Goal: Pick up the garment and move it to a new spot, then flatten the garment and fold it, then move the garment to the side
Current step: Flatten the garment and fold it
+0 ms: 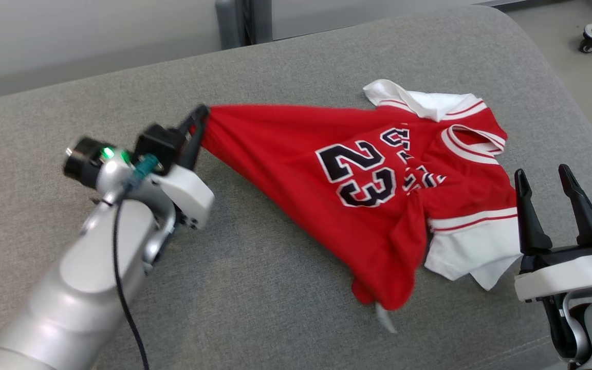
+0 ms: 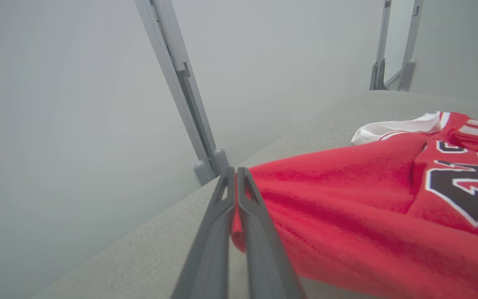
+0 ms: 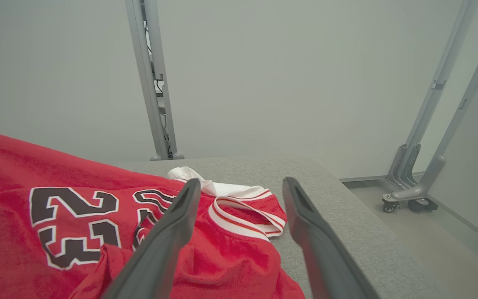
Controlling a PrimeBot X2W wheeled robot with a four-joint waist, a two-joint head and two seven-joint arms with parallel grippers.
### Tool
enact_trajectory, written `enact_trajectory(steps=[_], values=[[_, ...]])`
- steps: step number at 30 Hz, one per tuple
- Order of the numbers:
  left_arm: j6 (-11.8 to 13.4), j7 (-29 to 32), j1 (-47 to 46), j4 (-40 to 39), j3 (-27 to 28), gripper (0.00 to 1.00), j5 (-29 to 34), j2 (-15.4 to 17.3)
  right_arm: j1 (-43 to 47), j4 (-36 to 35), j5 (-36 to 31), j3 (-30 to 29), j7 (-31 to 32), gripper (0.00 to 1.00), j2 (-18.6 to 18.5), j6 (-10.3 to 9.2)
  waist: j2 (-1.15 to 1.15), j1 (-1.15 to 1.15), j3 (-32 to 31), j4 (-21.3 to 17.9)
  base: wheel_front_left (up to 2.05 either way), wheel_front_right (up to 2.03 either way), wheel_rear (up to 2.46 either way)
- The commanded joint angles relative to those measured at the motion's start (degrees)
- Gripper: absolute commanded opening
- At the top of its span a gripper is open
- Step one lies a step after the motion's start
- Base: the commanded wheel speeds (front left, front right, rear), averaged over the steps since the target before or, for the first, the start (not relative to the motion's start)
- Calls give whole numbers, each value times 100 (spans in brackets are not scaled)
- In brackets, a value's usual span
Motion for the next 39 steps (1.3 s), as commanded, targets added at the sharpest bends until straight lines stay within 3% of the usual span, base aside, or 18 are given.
enact_trajectory(steps=[1, 6, 9, 16, 17, 18, 19, 24, 30, 34, 39], values=[[-52, 89, -263, 27, 54, 0, 56, 172, -58, -20, -48, 5, -11, 100, 14, -1, 0, 0, 84, -57, 0, 0, 0], [-285, 589, -1174, 262, 14, 0, 313, 713, -151, -26, -35, 45, -11, 100, 122, 0, 0, 0, 315, -229, 0, 0, 0], [-291, 685, -1585, 444, 32, 0, 435, 912, -188, -10, -26, 69, -11, 100, 187, -1, 0, 0, 448, -333, 0, 0, 0], [-217, 687, -2055, 935, -16, 0, 588, 981, -278, 26, -19, 135, -11, 100, 303, -1, 0, 0, 643, -476, 0, 0, 0], [-203, 686, -2058, 1048, -30, 20, 585, 942, -280, 38, -25, 154, -11, 100, 322, 0, 0, 0, 656, -487, 0, 0, 0], [-201, 699, -2041, 1158, -30, 88, 552, 898, -285, 49, -35, 169, -11, 100, 336, -1, 0, 0, 666, -496, 0, 0, 0], [-238, 762, -1993, 1280, -41, 100, 505, 850, -294, 58, -43, 179, -11, 100, 346, -1, 0, 0, 668, -501, 0, 0, 0], [-172, 486, -1887, 1584, 36, 100, 359, 682, -320, 98, -78, 178, -11, 100, 334, -1, 0, 0, 571, -441, 0, 0, 0], [93, -144, -1740, 1355, 454, 100, 20, 491, -260, 56, -124, 77, -11, 100, 231, 0, 0, 0, 285, -181, 0, 0, 0], [234, -252, -1425, 810, 689, 100, -96, 479, -164, 50, -168, 34, -10, 100, 149, -1, 0, 0, 54, 77, 0, 0, 0], [511, -247, -469, -542, 1183, 100, -125, 553, -38, 24, -202, 14, -10, 100, 54, -1, 0, 0, -190, 388, 0, 0, 0]])
